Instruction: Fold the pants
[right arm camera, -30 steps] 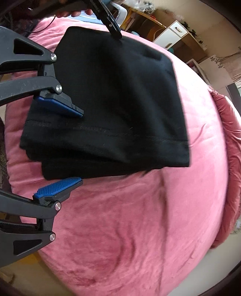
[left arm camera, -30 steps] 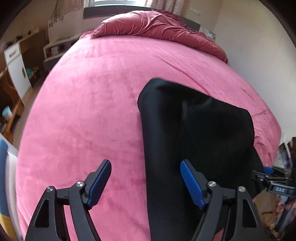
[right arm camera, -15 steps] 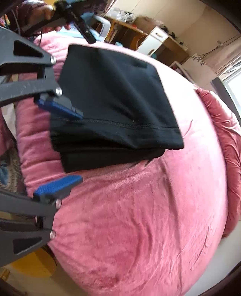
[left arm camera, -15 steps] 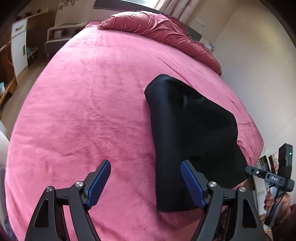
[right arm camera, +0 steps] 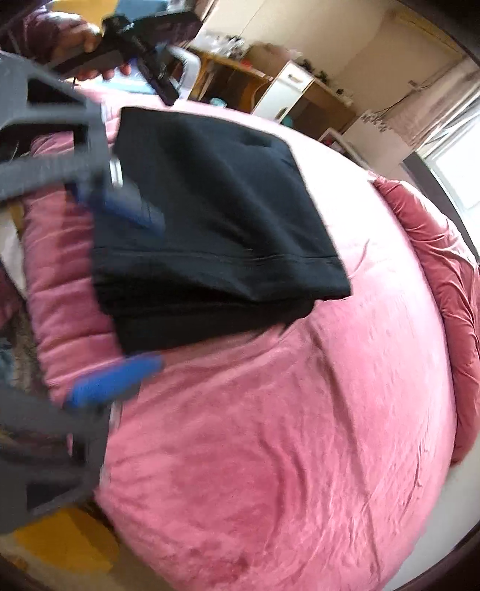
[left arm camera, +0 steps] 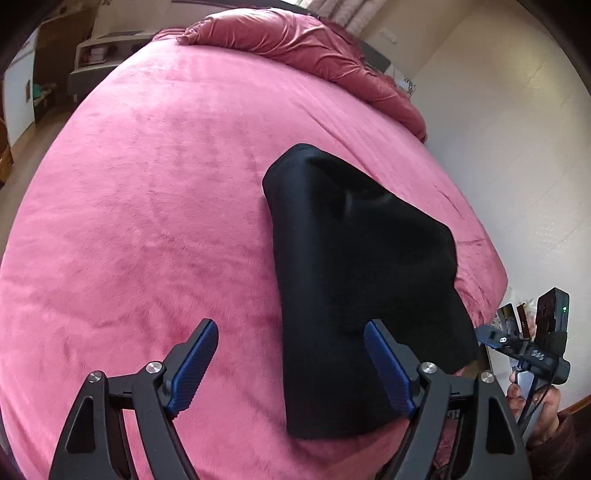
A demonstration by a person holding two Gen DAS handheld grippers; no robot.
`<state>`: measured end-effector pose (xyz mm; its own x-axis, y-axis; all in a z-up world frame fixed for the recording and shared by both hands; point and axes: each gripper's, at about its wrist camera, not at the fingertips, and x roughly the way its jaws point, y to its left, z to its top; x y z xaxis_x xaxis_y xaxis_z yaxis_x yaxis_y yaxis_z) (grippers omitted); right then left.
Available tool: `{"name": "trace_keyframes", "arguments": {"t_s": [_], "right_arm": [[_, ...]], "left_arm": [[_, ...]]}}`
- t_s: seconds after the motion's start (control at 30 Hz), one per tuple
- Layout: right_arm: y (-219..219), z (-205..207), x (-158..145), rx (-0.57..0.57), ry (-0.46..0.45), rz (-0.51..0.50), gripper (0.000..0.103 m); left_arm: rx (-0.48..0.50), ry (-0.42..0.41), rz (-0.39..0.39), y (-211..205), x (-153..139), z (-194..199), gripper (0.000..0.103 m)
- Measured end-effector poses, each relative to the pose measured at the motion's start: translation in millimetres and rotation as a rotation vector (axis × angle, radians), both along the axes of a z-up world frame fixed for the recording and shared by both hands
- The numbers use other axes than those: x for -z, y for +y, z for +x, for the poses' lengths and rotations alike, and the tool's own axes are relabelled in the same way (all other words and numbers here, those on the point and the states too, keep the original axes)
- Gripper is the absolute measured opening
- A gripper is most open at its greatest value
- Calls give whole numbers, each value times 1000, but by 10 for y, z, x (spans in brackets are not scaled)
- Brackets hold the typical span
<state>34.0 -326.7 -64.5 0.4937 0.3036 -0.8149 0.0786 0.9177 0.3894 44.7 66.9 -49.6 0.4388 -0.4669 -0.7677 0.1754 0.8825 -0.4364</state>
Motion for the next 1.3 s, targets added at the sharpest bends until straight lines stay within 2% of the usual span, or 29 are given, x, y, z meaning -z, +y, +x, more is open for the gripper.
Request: {"name": "trace_keyframes", "arguments": {"t_s": [0.13,0.27,0.33,0.4,0.47,0.53,0.6,0.63,0.77,1.03,1.2,1.3], "right_arm": [[-29,339,127,-28,32,-6,86],[-69,671,392,-80,96,96,86],[-86,785,535,-113,125,172,83],[-75,847,637,-135,145,199,79],[-44,869,649,-155,130,210,73],[-10,867,650,-174,123,207,71],[-18,866,665,-173,123,220,65],[-17,858,657,-176,120,227,62],[52,793,549,-191,97,196,50],[316,813,115,-256,22,169,47],[614,1116,-70,-316,-21,158,47],[820,1445,-147,-353,-35,136,47]], "left_arm": [[42,48,-23,-115,112,234,84],[69,105,-70,-204,310,475,84],[67,142,-113,-203,410,552,84],[75,168,-147,-215,482,589,83],[91,181,-179,-247,533,603,71],[116,185,-202,-309,550,602,63],[140,170,-184,-380,539,596,60],[148,161,-187,-396,528,590,53],[154,129,-184,-421,378,518,43],[110,24,-160,-273,-6,336,43],[48,-30,-144,-54,-208,454,43],[6,-50,-123,64,-271,629,43]]}}
